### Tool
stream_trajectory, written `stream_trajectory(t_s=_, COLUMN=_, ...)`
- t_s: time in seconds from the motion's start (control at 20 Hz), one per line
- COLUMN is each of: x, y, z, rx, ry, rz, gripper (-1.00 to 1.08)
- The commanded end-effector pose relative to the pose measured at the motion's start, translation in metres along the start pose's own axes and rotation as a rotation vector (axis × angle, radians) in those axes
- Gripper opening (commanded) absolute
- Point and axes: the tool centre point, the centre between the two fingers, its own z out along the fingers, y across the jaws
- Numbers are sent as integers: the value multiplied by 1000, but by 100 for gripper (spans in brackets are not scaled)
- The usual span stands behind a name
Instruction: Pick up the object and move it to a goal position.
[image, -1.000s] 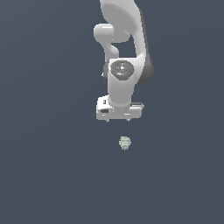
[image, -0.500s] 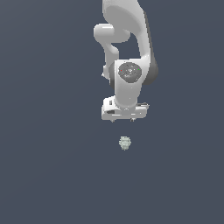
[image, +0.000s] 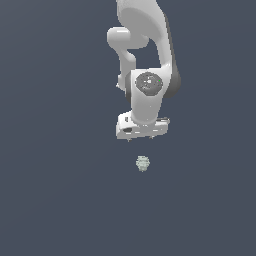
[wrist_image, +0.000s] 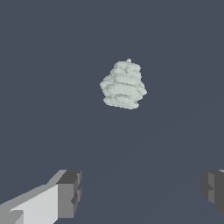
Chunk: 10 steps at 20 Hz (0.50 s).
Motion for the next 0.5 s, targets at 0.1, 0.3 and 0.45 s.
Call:
stream_trajectory(t_s=0.1, x=4, y=0, z=2, rx=-3, ry=3, rz=-69, gripper=100)
stream_trajectory(t_s=0.3, x=9, y=-1, z=4, rx=-7, ry=6, rz=-153, gripper=100)
stream_trajectory(t_s=0.45, x=14, y=-1, z=6, rx=-10, ry=9, rz=-232, gripper=100)
